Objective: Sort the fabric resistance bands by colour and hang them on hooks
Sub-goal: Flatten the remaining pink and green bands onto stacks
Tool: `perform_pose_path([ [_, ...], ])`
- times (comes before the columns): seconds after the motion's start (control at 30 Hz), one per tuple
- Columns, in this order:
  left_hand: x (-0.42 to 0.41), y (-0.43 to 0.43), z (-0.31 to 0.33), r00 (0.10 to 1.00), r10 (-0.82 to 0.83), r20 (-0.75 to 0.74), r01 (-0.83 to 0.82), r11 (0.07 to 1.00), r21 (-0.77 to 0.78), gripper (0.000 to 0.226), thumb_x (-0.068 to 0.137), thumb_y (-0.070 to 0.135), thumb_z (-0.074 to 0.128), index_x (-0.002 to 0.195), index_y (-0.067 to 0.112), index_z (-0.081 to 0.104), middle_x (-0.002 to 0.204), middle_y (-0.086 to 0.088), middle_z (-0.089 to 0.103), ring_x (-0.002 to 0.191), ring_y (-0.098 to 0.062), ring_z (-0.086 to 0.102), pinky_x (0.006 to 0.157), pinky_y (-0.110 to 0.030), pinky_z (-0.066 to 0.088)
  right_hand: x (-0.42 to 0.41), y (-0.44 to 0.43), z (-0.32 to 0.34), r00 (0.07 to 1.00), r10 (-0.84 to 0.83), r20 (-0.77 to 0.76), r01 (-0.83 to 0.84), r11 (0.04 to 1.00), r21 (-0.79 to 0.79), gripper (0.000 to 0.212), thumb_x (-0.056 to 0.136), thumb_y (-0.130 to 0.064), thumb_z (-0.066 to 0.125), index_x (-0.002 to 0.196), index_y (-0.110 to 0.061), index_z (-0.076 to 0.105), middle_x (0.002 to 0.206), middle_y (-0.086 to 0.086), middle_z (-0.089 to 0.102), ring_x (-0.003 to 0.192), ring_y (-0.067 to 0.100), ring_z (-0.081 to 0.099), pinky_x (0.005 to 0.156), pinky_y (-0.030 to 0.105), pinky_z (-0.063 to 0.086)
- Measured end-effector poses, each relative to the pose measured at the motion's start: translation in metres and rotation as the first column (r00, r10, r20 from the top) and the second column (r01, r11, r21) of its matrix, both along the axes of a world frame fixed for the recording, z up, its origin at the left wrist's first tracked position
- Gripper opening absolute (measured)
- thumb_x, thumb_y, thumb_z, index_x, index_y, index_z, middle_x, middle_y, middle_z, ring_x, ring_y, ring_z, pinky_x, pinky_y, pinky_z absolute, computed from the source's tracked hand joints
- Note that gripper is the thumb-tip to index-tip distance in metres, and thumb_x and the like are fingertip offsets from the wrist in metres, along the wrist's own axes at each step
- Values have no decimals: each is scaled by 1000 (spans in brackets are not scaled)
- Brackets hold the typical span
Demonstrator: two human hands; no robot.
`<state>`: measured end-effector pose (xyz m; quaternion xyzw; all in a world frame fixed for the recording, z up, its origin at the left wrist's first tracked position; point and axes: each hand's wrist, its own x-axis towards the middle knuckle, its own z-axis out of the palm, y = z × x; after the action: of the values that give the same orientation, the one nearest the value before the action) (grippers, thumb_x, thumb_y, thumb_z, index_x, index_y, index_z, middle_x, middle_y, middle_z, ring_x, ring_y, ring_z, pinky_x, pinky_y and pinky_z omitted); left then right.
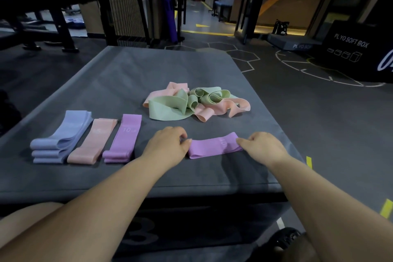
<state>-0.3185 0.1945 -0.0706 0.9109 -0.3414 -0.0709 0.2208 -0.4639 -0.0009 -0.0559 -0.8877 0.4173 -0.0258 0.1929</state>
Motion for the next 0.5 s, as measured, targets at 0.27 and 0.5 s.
perform_pose_path([
  [0.27,-3,-1,2,1000,-19,-14,19,1000,2,8,87,32,59,91,27,54,102,6,55,95,-16,55,79,-33,45,8,-1,-1,999,-15,-32,18,997,80,30,83,-26,58,59,-13,48,61,5,50,60,24,46,50,28,32],
  [0.5,-1,2,10,995,-29,-94,27,999,-21,16,85,25,60,78,28,46,88,8,61,87,-17,56,71,-32,45,18,-3,-2,960,-105,260,32,962,270,12,82,-19,63,72,-12,62,65,3,63,59,16,55,56,27,40],
])
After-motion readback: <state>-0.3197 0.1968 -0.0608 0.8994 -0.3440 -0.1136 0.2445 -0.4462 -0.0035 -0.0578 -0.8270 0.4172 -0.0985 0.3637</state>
